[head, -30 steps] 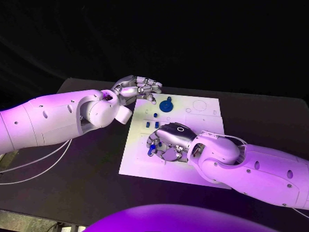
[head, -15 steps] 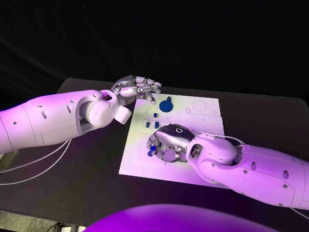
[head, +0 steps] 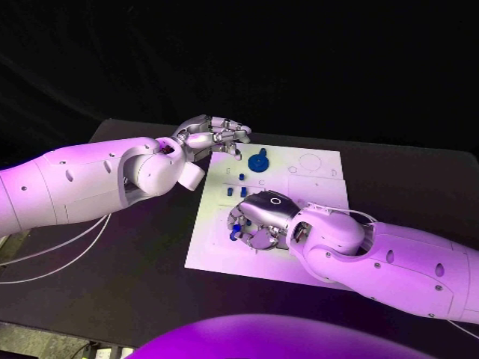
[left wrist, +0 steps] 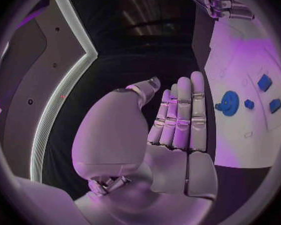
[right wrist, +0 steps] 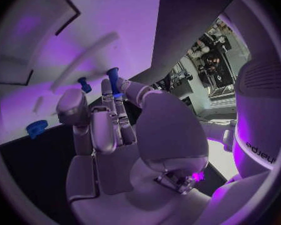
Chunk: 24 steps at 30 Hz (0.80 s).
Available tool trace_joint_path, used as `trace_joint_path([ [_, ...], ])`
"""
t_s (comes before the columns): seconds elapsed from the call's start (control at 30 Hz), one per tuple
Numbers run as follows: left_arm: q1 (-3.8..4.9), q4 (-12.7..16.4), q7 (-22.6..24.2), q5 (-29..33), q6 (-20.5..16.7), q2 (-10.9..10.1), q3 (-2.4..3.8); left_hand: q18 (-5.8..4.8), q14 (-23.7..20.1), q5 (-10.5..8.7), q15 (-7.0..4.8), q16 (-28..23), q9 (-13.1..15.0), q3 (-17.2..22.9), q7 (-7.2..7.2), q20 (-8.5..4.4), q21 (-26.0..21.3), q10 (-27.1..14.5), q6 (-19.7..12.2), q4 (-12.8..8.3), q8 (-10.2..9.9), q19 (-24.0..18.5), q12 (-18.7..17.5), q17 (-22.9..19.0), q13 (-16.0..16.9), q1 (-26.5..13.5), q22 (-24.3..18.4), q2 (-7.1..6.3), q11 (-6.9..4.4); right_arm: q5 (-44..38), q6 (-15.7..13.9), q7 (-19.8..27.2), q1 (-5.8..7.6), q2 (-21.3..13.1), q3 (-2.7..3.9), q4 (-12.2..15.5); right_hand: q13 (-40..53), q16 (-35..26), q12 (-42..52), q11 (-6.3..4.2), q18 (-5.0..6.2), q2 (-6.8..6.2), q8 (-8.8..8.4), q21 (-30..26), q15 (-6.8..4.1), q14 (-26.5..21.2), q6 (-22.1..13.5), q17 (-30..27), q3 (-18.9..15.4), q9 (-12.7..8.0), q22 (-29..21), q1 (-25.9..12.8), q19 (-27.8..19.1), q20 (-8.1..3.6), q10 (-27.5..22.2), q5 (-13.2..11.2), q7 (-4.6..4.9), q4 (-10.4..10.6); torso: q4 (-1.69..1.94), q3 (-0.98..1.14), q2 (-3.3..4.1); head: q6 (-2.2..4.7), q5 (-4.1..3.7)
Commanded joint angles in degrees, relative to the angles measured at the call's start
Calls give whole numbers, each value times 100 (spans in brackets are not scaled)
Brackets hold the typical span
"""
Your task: Assemble the parts on the task board
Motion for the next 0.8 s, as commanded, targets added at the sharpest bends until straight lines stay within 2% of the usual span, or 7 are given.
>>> trace_joint_path([
  [0.03,0,15,56,-5,1,7,4,24,-42,4,8,14,-9,-24,1,17,-31,-44,-53,9,25,3,39,-5,7,-29,-8,50,10,-55,135,-7,-34,25,-31,-19,-23,-29,-93,22,-12,-77,-21,-45,-13,63,-103,-6,-55,14,-11,-147,-52,8,-104,22,53,12,-4,0,-4,-8,-15],
  [0.17,0,17,39,-5,14,5,4,24,-42,4,8,14,-9,-24,1,17,-31,-44,-53,9,25,3,39,-5,7,-29,-8,50,10,-9,41,-15,-38,21,-36,-21,-77,-24,-295,148,-14,-229,-190,-102,90,59,-394,-15,-135,-48,-27,-315,-69,81,-395,54,180,78,1,2,-3,-10,-33],
  [0.3,0,16,55,-5,-30,1,4,25,-43,4,7,15,-10,-23,2,17,-34,-50,-59,5,30,5,45,-5,7,-25,-11,50,9,40,-108,-60,-39,-6,-39,-9,-117,-17,-318,196,-4,-384,-266,-153,134,51,-509,-25,-272,-78,-45,-431,-83,132,-566,99,207,125,-6,1,-6,3,-48],
  [0.43,0,15,61,-5,-51,-3,4,26,-43,6,5,16,-11,-17,1,16,-35,-51,-60,3,35,8,51,-5,7,-18,-12,59,8,123,-306,-53,-40,-82,-40,50,-143,-15,-317,207,10,-488,-322,-209,149,40,-582,-42,-425,-102,-68,-502,-99,157,-735,133,197,170,-11,-7,-8,5,-55],
  [0.57,0,13,66,-5,-56,-8,4,26,-43,6,5,16,-11,-17,1,16,-35,-51,-60,3,35,8,51,-5,7,-18,-12,59,8,230,-565,13,-41,-207,-41,179,-149,-16,-296,214,13,-521,-344,-225,154,32,-598,-54,-524,-111,-72,-533,-99,166,-826,162,201,205,-3,2,-3,11,-59],
  [0.8,0,3,63,-5,-55,-19,4,26,-43,6,5,16,-11,-17,1,16,-35,-51,-60,3,35,8,51,-5,7,-18,-12,59,8,691,-1228,386,12,-552,-18,459,-142,-53,-251,215,28,-499,-340,-304,155,7,-568,-140,-554,-110,-112,-499,-129,169,-832,219,208,212,-13,-1,-13,20,-78],
])
